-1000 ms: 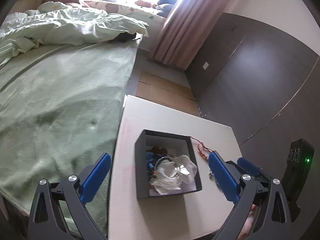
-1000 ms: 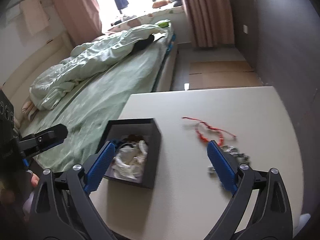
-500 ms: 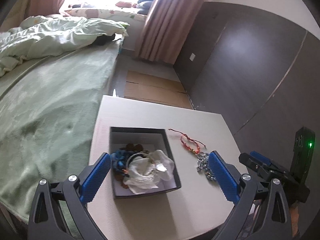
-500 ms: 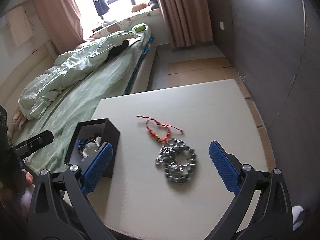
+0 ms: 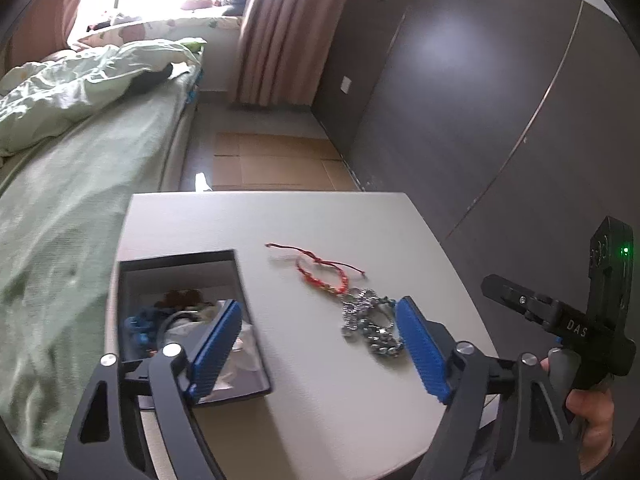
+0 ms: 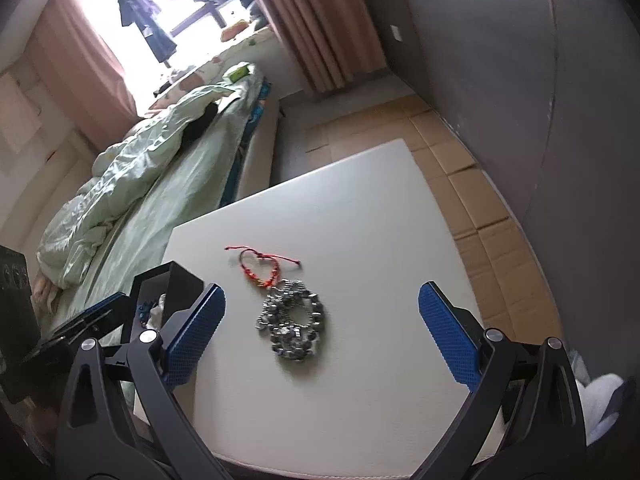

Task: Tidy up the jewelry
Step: 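Grasp the red string bracelet with the left gripper while the right grasps the dark bead bracelet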

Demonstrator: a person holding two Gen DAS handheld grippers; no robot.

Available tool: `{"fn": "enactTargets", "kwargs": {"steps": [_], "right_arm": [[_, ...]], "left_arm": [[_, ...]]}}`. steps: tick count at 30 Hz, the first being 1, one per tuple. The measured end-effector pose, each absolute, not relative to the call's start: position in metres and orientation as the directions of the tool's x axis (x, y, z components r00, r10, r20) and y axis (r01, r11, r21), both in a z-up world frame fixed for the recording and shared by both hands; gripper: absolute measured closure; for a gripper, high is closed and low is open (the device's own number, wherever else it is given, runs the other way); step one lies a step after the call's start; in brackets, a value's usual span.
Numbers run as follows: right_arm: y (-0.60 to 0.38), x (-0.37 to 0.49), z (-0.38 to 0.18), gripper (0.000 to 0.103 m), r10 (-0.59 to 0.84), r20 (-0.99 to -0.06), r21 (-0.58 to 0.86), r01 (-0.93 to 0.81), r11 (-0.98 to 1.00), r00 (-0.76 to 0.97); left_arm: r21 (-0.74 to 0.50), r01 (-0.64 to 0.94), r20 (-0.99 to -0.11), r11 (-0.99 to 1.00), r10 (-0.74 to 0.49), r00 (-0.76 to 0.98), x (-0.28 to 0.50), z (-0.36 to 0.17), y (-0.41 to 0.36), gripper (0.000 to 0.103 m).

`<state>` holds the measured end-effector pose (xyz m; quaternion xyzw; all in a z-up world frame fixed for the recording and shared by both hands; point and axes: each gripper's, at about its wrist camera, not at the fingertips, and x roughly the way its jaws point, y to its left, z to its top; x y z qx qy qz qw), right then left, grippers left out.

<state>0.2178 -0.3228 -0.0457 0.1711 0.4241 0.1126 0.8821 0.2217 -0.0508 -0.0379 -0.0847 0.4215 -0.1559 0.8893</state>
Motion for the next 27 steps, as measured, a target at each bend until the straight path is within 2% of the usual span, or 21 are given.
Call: {"fn": "enactTargets", "kwargs": {"steps": [5,9,11,14,17,19,22,27], "right_arm": [[-0.333,0.223,-0.055,0.006,0.348,-0.728,0.416,-0.023,0.909,0.591],[-0.335,0.228,-0.062,0.011,0.357,-0.735,0.427,-0.016,0.904,0.576],[-0.336,0.232,-0.068,0.026,0.364,-0.748,0.429,-0.013,0.903,0.555],[-0.334,0.238,-0.077,0.042,0.376,-0.765,0.434,-0.013,0.901,0.522],[-0.327,0.244,-0.084,0.053,0.383,-0.783,0.425,-0.027,0.905,0.491],[-0.32,0.247,-0.087,0.054,0.379,-0.788,0.406,-0.052,0.912,0.485],[-0.306,0.253,-0.091,0.062,0.361,-0.808,0.36,-0.096,0.928,0.466],[-0.287,0.258,-0.099,0.064,0.337,-0.825,0.304,-0.148,0.941,0.453]], "left_arm": [[-0.299,0.187,-0.771,0.936,-0.353,0.53,0.246,-0.05,-0.07,0.046],[-0.305,0.163,-0.806,0.938,-0.346,0.48,0.264,-0.058,-0.084,0.053],[-0.273,0.168,-0.82,0.947,-0.32,0.473,0.272,-0.06,-0.093,0.054],[-0.24,0.164,-0.843,0.957,-0.289,0.453,0.286,-0.068,-0.103,0.062],[-0.224,0.135,-0.866,0.965,-0.26,0.426,0.298,-0.08,-0.106,0.066],[-0.214,0.121,-0.875,0.969,-0.245,0.417,0.305,-0.088,-0.106,0.068],[-0.215,0.108,-0.881,0.971,-0.241,0.407,0.311,-0.096,-0.105,0.071],[-0.232,0.106,-0.88,0.967,-0.256,0.401,0.318,-0.102,-0.103,0.071]]}}
